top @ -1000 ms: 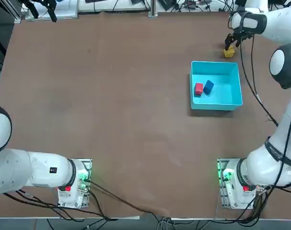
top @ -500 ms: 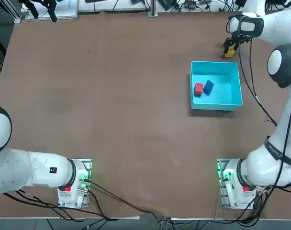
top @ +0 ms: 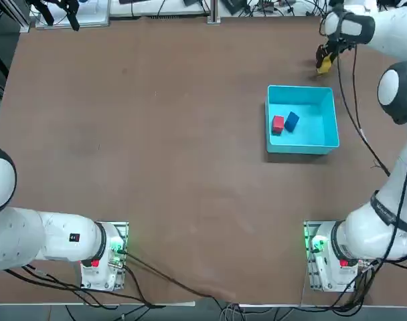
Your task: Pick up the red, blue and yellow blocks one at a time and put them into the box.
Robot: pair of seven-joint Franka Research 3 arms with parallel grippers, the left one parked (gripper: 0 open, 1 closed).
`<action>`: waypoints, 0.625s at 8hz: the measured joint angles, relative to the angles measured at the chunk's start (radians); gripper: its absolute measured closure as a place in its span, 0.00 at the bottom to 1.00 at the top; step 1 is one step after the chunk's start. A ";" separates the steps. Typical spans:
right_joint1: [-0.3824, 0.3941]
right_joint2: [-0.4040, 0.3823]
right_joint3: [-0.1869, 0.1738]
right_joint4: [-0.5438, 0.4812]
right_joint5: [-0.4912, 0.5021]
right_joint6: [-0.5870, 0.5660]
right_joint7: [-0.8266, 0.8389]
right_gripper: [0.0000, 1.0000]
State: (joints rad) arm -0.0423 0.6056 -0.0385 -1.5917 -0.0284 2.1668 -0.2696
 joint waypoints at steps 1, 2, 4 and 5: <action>0.006 -0.073 0.003 -0.007 0.001 -0.080 0.000 0.29; 0.015 -0.161 0.005 -0.048 0.004 -0.139 0.004 0.29; 0.046 -0.348 0.010 -0.247 0.006 -0.163 0.050 0.29; 0.074 -0.425 0.012 -0.359 0.006 -0.158 0.085 0.29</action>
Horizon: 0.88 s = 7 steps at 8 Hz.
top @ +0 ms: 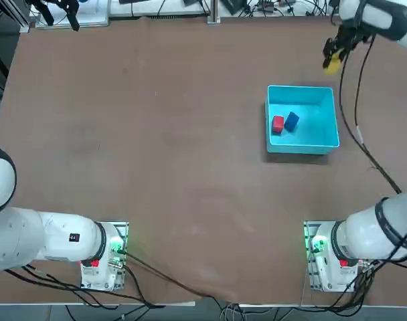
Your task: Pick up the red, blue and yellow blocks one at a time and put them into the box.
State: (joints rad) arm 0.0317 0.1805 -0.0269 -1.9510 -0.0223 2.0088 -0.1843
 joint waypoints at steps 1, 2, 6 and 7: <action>0.019 -0.072 0.000 -0.107 0.000 0.010 0.025 0.29; 0.023 -0.138 0.000 -0.210 0.000 0.033 0.030 0.29; 0.022 -0.227 -0.003 -0.430 0.000 0.160 0.031 0.29; 0.022 -0.221 -0.003 -0.450 0.000 0.183 0.031 0.29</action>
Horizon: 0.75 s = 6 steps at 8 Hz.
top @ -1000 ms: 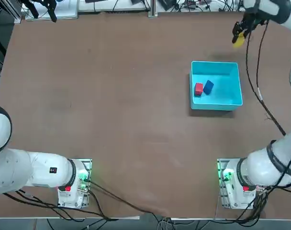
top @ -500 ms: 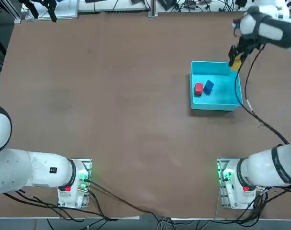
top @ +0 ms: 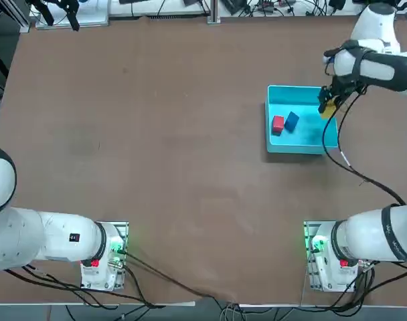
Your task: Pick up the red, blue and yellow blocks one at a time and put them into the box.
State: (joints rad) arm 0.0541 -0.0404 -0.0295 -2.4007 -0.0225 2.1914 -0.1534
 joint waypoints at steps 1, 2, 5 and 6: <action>-0.001 0.007 0.000 -0.006 0.000 0.007 0.001 0.29; -0.002 0.010 -0.001 -0.006 0.000 0.008 0.001 0.13; -0.003 -0.003 -0.002 0.020 0.000 -0.003 0.002 0.00; -0.003 -0.015 -0.002 0.070 0.000 -0.044 0.006 0.00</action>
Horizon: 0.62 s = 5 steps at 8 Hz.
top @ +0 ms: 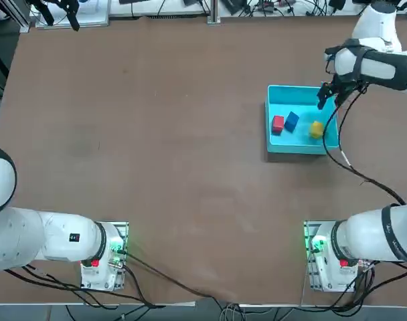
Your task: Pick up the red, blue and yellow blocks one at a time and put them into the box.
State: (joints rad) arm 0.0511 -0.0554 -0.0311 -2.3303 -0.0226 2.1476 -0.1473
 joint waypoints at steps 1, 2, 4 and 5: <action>0.000 -0.015 0.000 0.092 0.000 -0.096 0.023 0.00; 0.000 -0.026 0.000 0.225 0.000 -0.232 0.037 0.00; 0.000 -0.037 0.000 0.482 0.000 -0.455 0.043 0.00; 0.000 -0.036 0.000 0.554 0.000 -0.509 0.044 0.00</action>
State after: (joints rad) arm 0.0514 -0.0916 -0.0311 -1.7759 -0.0224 1.6385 -0.1030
